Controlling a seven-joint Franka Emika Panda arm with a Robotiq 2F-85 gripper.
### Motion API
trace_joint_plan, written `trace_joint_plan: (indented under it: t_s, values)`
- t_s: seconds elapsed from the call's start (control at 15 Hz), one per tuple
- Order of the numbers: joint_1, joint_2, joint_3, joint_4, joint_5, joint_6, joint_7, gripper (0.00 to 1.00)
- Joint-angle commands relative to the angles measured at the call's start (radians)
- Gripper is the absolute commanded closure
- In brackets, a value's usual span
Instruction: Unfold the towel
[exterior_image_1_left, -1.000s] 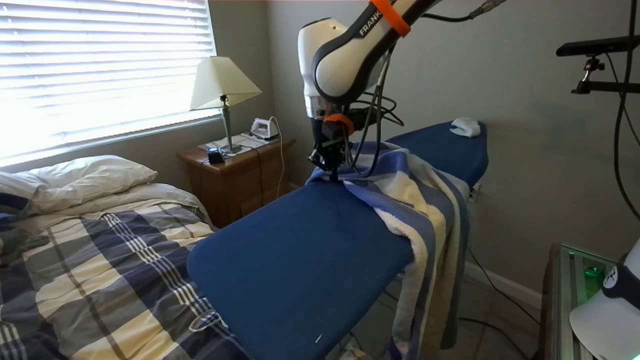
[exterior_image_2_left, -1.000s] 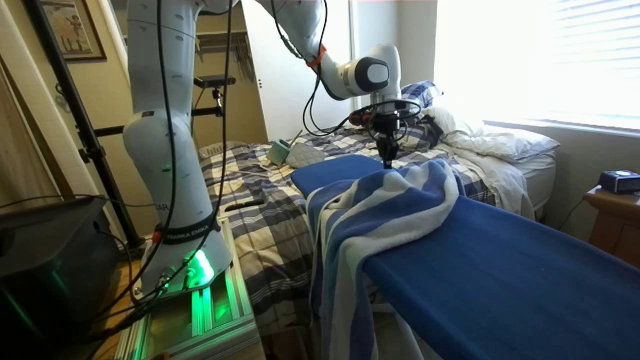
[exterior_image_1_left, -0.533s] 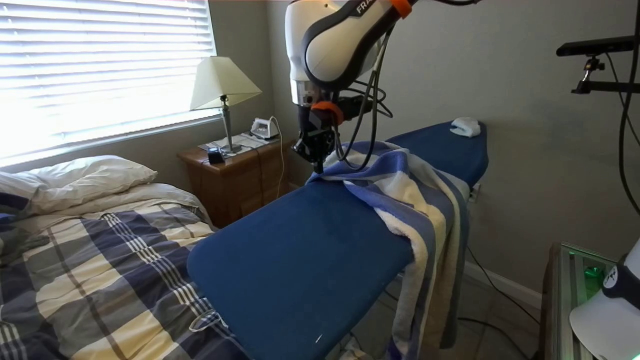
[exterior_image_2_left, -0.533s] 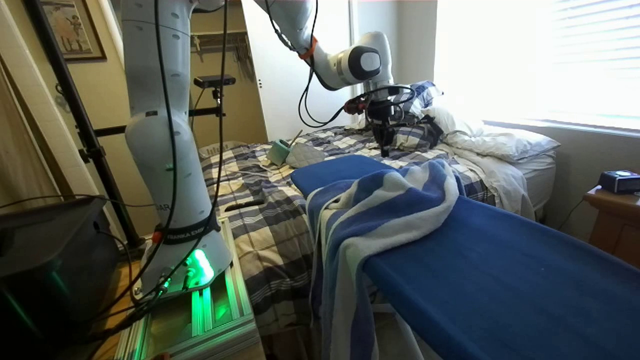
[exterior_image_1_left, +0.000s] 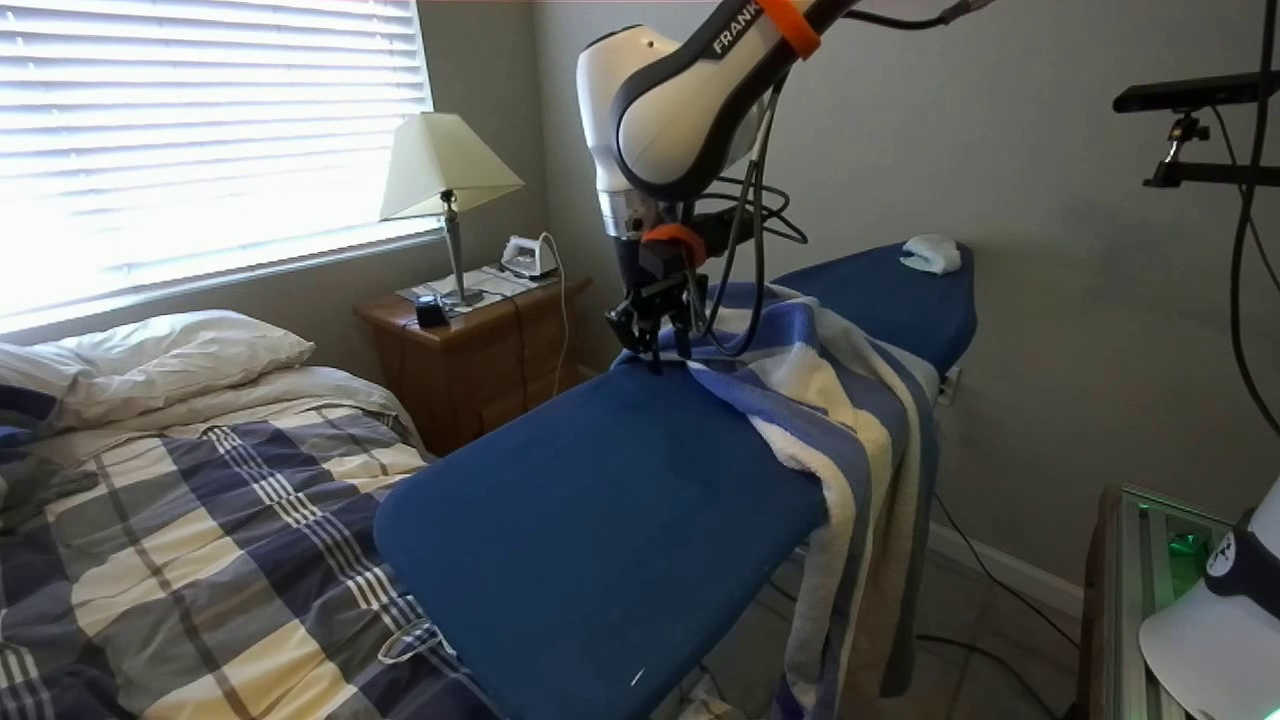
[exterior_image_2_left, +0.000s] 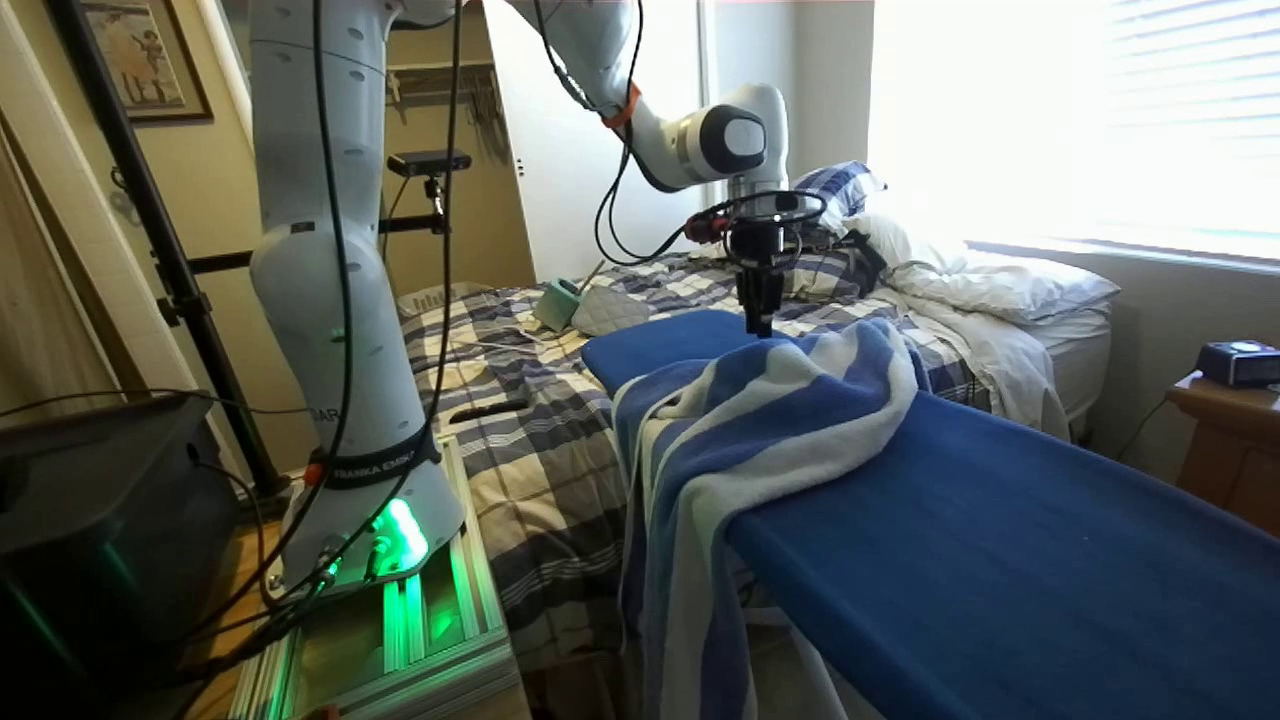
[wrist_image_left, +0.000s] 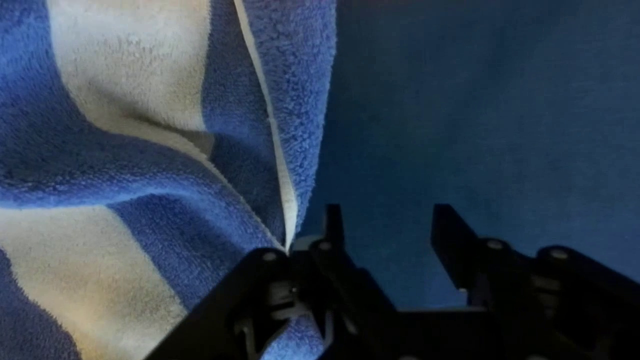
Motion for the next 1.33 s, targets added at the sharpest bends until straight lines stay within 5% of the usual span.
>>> trace_joint_plan:
  t_s: [0.0,0.2,0.73,0.8,1.27]
  values:
    - [-0.003,0.020,-0.012,-0.007,0.012,-0.004,-0.014,0.18]
    - [-0.001,0.037,-0.019,-0.005,0.011,-0.005,-0.016,0.01]
    - [-0.005,0.070,-0.025,-0.005,0.021,-0.010,-0.031,0.00]
    - [-0.005,0.075,-0.025,-0.006,0.022,-0.008,-0.030,0.25]
    - [-0.003,0.074,-0.026,-0.005,0.023,-0.004,-0.031,0.68]
